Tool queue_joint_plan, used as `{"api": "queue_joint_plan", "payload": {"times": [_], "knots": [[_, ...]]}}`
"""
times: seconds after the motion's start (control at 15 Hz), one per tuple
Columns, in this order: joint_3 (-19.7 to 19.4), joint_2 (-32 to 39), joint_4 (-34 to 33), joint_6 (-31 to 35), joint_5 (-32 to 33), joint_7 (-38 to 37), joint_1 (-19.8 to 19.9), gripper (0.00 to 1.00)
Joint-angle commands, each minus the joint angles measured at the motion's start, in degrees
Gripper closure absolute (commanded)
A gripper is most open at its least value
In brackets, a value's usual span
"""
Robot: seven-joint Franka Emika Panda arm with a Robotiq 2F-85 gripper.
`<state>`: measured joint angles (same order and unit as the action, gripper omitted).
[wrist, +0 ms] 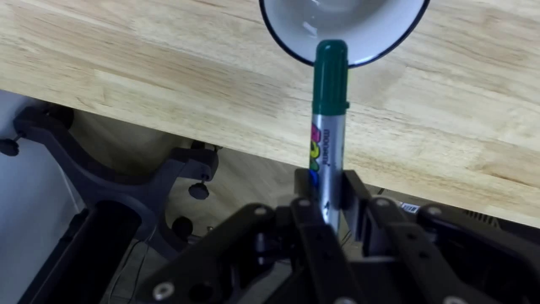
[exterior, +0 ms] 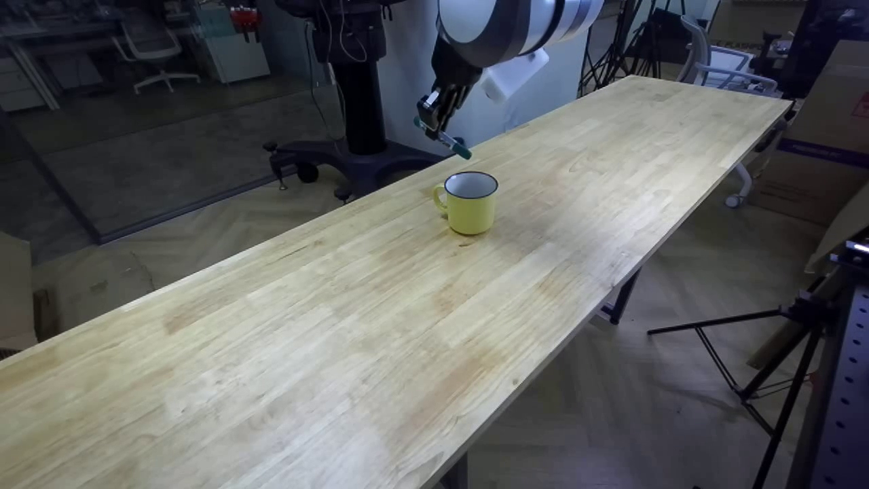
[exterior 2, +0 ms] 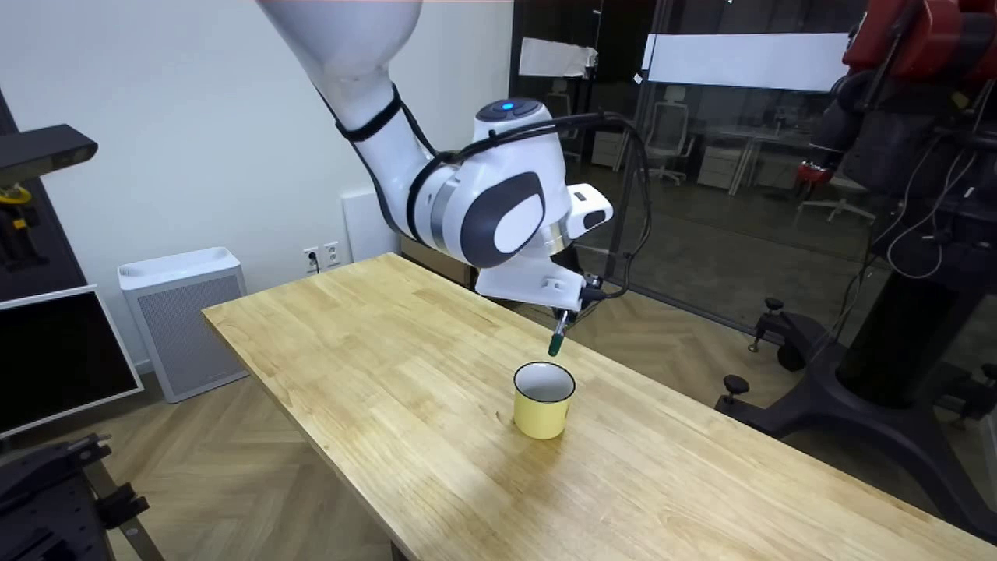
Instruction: Put the marker in the cup
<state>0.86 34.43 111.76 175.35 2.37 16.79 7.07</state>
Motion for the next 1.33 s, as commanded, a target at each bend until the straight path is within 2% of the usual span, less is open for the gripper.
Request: {"api": "queue_joint_plan", "payload": {"times": [0.0, 0.33, 0.8, 1.13, 1.2, 1.27], "knots": [[-0.5, 1.0, 0.6, 4.4, 0.7, -3.7, -0.6, 0.95], [-0.4, 0.8, 4.4, 8.7, -0.2, -6.8, 0.0, 0.95], [-3.7, 1.2, 8.4, 18.1, 0.3, -8.2, -1.4, 0.95], [-4.4, 1.4, 9.0, 18.8, 0.3, -8.3, -2.1, 0.95], [-4.5, 1.4, 9.1, 18.6, 0.3, -8.2, -2.3, 0.69], [-4.5, 1.4, 9.0, 18.5, 0.3, -8.3, -2.3, 0.52]]}}
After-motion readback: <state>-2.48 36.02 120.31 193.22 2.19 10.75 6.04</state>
